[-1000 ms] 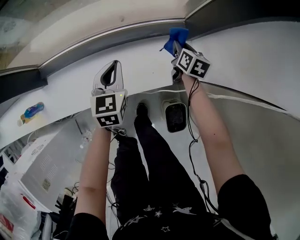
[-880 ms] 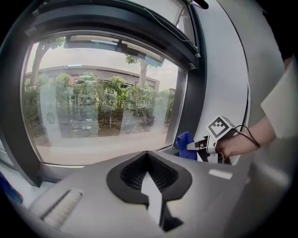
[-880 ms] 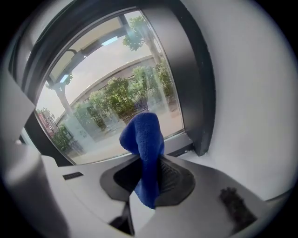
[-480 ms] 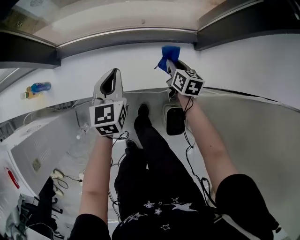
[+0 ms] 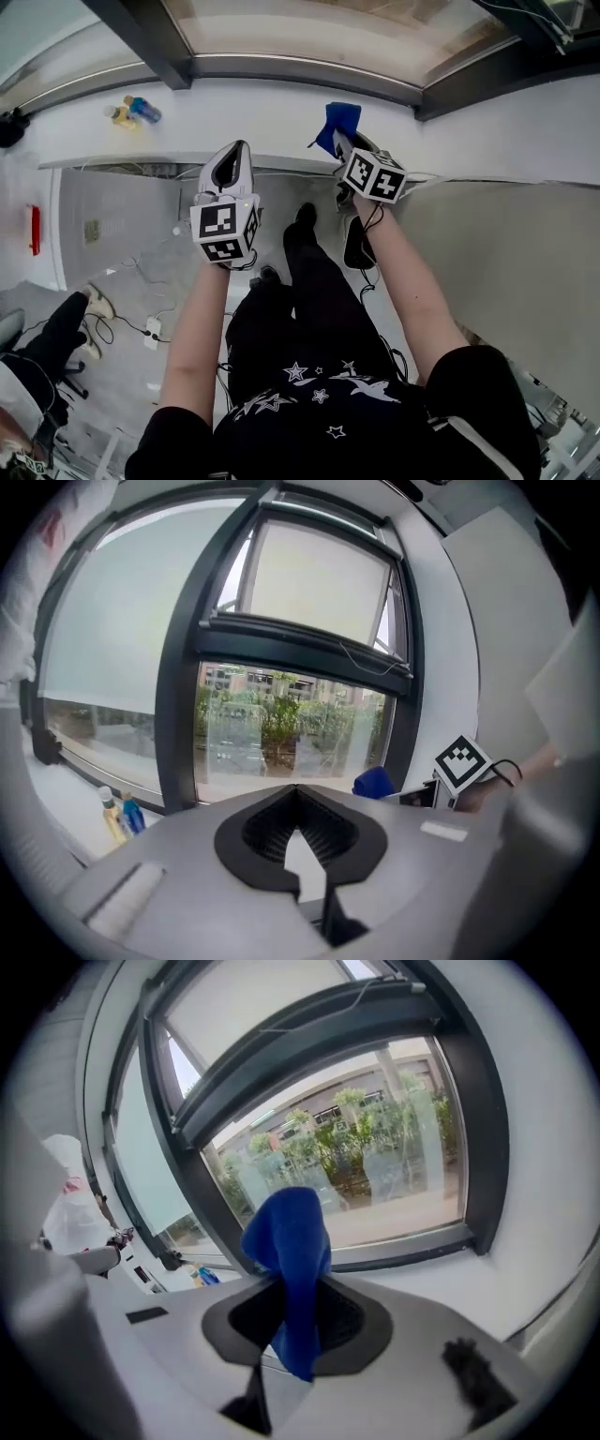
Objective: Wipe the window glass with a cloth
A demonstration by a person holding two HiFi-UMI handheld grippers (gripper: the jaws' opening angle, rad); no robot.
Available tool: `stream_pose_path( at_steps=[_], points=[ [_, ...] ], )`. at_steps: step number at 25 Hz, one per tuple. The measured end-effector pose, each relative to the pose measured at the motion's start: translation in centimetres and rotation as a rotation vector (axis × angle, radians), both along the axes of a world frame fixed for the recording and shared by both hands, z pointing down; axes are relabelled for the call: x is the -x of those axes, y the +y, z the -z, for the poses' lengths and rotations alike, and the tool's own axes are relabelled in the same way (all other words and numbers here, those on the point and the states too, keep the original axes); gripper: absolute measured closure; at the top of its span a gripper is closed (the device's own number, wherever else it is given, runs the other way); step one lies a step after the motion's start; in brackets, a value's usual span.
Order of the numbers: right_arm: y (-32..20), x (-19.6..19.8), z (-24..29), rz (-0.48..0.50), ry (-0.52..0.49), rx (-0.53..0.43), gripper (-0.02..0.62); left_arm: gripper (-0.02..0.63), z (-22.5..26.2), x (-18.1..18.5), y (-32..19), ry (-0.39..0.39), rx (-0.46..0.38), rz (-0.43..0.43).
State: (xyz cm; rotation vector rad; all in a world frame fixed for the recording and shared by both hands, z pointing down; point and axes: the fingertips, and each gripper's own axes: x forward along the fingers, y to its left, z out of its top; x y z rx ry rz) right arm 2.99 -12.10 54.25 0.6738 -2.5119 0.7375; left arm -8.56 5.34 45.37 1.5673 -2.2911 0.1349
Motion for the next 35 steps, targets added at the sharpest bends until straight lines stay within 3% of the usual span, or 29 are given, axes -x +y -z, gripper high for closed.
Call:
stream_pose_path(
  at_steps=[4, 8, 12, 15, 19, 26, 31, 35],
  points=[
    [6.3, -0.7, 4.2, 0.075, -0.028, -0.025, 0.518, 0.6, 4.2, -0.9, 6.6, -0.035, -0.055, 0.025],
    [11.4, -2.5, 7.0, 0.109, -0.021, -0.05, 0.518, 0.6, 6.8, -2.4, 12.0, -0.024, -0.074, 0.054],
    [14.8, -4.2, 9.3, 0.11, -0.029, -0.026, 0.518, 0.6, 8.6, -3.9, 14.7, -0.017, -0.09, 0.059],
    [17.1, -5.2, 11.3, 0.166, -0.044, -0.036, 0.518, 0.6, 10.1, -6.0, 16.0, -0.016, -0.106, 0.053],
    [17.7, -6.5, 13.7, 0.207, -0.054, -0.062, 0.518, 0.6, 11.7, -8.6, 16.8, -0.012, -0.112, 0.036],
    [16.8, -9.6, 18.1, 0.225, -0.144, -0.079, 0.518, 0.6, 13.4, -11.5, 17.8, -0.01, -0.12, 0.137],
    [16.2, -14.3, 19.5, 0.237, -0.189, -0.066, 0.518, 0.6, 14.3, -16.9, 16.5, -0.02, -0.118, 0.13],
    [16.5, -17.9, 20.4, 0.269, -0.261, 0.01, 0.518, 0.6, 15.2, -21.4, 15.2, -0.051, -0.127, 0.121]
  ],
)
